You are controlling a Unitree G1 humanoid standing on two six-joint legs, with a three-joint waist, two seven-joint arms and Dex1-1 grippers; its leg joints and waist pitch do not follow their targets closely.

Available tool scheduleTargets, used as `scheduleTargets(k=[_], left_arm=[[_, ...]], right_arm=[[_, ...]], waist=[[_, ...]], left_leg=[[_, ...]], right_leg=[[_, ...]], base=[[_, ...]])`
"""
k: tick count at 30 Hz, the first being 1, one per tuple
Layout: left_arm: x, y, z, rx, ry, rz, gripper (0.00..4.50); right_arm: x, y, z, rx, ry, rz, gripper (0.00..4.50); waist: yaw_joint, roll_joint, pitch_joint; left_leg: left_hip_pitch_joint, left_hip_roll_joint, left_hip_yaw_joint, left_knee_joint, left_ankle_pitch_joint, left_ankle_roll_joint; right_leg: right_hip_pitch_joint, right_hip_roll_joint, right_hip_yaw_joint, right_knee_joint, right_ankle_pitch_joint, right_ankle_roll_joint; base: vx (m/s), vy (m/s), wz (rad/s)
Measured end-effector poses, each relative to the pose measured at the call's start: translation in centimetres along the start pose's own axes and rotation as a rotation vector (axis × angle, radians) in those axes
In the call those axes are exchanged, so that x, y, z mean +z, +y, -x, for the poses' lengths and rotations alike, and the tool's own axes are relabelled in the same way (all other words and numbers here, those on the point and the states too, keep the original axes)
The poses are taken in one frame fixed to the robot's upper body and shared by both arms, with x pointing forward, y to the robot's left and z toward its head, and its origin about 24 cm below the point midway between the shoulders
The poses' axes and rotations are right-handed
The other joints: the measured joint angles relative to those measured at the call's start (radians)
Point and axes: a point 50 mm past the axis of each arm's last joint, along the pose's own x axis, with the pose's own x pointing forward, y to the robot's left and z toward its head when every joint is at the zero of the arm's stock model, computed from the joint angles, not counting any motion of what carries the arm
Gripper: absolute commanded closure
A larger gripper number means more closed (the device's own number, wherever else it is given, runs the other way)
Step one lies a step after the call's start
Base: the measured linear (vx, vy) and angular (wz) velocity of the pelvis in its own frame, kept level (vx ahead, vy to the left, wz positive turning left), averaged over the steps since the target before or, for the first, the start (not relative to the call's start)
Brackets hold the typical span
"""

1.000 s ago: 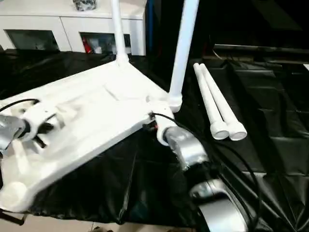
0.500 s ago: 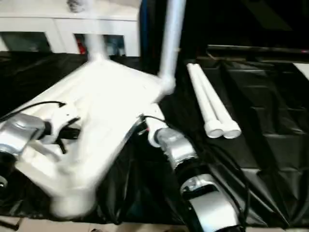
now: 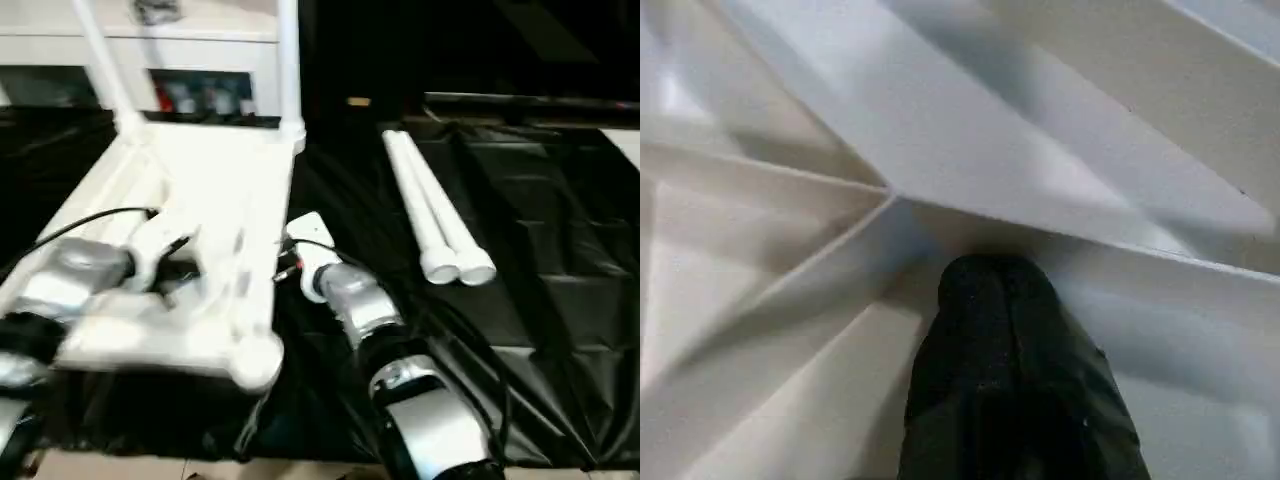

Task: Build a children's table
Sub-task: Rotate table base

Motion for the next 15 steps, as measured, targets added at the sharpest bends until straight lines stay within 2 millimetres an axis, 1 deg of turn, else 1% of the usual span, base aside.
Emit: scheduleTargets(k=[2, 4, 7, 8, 10, 12, 13, 14, 15], left_arm=[[0.4, 0.1, -0.2, 0.034, -0.027, -0.003, 4.50], [0.8, 0.3, 0.2, 0.036, -0.066, -0.015, 4.50], [2.2, 1.0, 1.8, -0.003, -0.145, -0.066, 4.50], [3.0, 1.1, 2.6, -0.040, -0.188, -0.103, 4.50], [3.7, 1.1, 3.9, -0.104, -0.228, -0.166, 4.50], [3.2, 1.0, 5.1, -0.185, -0.214, -0.205, 4.50], [2.4, 0.9, 5.6, -0.222, -0.179, -0.217, 4.50], [1.3, 0.8, 6.2, -0.272, -0.119, -0.225, 4.50], [0.5, 0.8, 6.3, -0.297, -0.085, -0.215, 4.50]], right_arm=[[0.4, -0.3, 0.2, 0.008, -0.016, 0.013, 4.48], [0.9, -0.8, 0.9, 0.020, -0.045, 0.029, 4.48], [1.8, -1.0, 1.7, 0.059, -0.085, 0.066, 4.48], [2.2, -0.9, 1.9, 0.078, -0.097, 0.078, 4.48], [2.3, -0.7, 2.0, 0.098, -0.101, 0.085, 4.48], [2.1, -0.9, 2.2, 0.094, -0.093, 0.088, 4.48], [1.9, -1.1, 2.2, 0.085, -0.083, 0.086, 4.48], [1.3, -1.5, 2.1, 0.057, -0.056, 0.082, 4.48], [0.8, -1.9, 2.2, 0.037, -0.035, 0.073, 4.48]], waist=[[0.000, 0.000, 0.001], [0.003, 0.000, 0.002], [0.004, 0.000, 0.002], [0.001, 0.000, 0.002], [-0.003, 0.000, 0.002], [-0.004, 0.000, 0.002], [-0.006, 0.000, 0.002], [-0.005, 0.000, 0.002], [-0.004, 0.000, 0.002]], left_leg=[[-0.001, 0.000, -0.001, 0.000, 0.000, 0.000], [-0.002, 0.000, -0.001, 0.000, 0.000, 0.000], [-0.003, 0.001, -0.002, 0.000, 0.000, 0.000], [-0.002, 0.001, -0.002, 0.000, 0.000, 0.000], [-0.002, 0.001, -0.003, 0.000, 0.000, 0.000], [-0.002, 0.001, -0.002, 0.000, 0.000, 0.000], [-0.001, 0.001, -0.002, 0.000, 0.000, 0.000], [-0.001, 0.001, -0.002, 0.000, 0.000, 0.000], [-0.001, 0.001, -0.002, 0.000, 0.000, 0.000]], right_leg=[[0.000, 0.000, -0.001, 0.000, 0.001, -0.001], [0.000, 0.000, -0.001, -0.001, 0.001, -0.001], [-0.001, 0.001, -0.002, -0.002, 0.001, -0.001], [-0.001, 0.002, -0.001, -0.002, 0.000, -0.001], [-0.001, 0.002, -0.001, -0.003, 0.000, -0.001], [-0.001, 0.003, 0.000, -0.004, -0.001, -0.001], [-0.001, 0.003, 0.000, -0.004, -0.001, -0.001], [-0.001, 0.003, 0.000, -0.004, -0.001, -0.001], [-0.001, 0.003, 0.000, -0.004, -0.001, -0.001]], base=[[0.000, 0.000, 0.00], [0.000, 0.000, 0.00], [0.000, 0.000, 0.00], [0.000, 0.000, 0.00], [0.000, 0.000, 0.00], [0.000, 0.000, 0.00], [0.000, 0.000, 0.00], [0.000, 0.000, 0.00], [0.000, 0.000, 0.00]])
